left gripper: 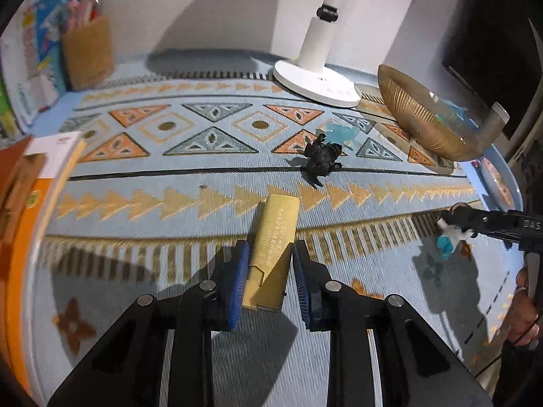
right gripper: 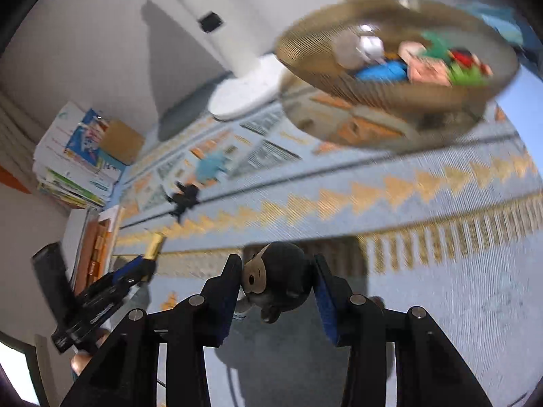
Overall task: Organize rigid objects
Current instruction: 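Grasp the yellow block with left tool while right tool grasps the black-haired doll, then carry the yellow block and doll over the amber bowl and open both tools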
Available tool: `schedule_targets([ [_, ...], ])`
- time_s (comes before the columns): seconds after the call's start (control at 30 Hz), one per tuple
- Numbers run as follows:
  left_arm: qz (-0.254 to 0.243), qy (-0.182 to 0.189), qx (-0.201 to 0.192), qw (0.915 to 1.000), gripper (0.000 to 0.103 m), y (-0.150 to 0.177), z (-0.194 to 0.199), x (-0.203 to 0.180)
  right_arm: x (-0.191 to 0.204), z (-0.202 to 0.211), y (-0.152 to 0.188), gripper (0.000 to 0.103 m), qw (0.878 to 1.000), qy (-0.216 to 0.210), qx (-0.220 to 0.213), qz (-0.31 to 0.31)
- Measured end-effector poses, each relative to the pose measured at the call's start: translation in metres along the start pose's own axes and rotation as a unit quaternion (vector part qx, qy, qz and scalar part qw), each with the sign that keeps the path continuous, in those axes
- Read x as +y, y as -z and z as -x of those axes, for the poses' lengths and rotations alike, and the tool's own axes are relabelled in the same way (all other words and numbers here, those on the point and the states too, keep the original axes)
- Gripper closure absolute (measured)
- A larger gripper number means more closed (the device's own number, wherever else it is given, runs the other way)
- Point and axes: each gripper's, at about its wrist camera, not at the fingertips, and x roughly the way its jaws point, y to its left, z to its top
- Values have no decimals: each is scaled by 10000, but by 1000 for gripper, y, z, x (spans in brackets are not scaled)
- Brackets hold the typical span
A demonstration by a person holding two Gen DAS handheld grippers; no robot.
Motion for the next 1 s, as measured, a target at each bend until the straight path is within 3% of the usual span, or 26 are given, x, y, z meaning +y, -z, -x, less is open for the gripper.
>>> schedule_targets([
  [0.2, -85, -9, 197, 9998, 77, 7, 0, -10, -13, -1, 10, 62, 9999, -3, 95, -81],
  [0.23, -44, -6, 227, 9997, 73, 7, -2, -10, -15, 1, 12, 58, 9999, -32, 87, -106],
  [0.27, -38, -12, 188, 9998, 69, 6, -2, -11, -19, 4, 15, 48, 9998, -81, 52, -164],
  [0.33, -150, -164, 95, 9997, 68, 8, -5, -16, -25, 13, 22, 35, 9994, -169, -73, -297],
  [0.37, -208, -233, 54, 9995, 68, 9, -4, -19, -29, 17, 26, 33, 9990, -190, -182, -372],
  [0.47, -529, -538, 39, 9971, 67, 11, -6, -30, -30, 22, 37, 33, 9986, -274, -227, -393],
  [0.6, -560, -612, 31, 9965, 66, 11, -6, -31, -5, 24, 47, 33, 9988, -485, -99, 23],
  [0.73, -466, -517, 22, 9976, 66, 10, -5, -27, 22, 10, 47, 33, 9988, 106, -120, 457],
  [0.8, -439, -491, 21, 9978, 66, 10, -5, -26, 21, -1, 37, 33, 9988, 284, -126, 368],
  [0.9, -456, -521, 14, 9976, 66, 10, -5, -28, 13, -8, 20, 33, 9994, 278, -225, 3],
  [1.0, -499, -568, 10, 9971, 66, 10, -5, -29, 20, -18, 10, 32, 9986, 425, -282, 104],
])
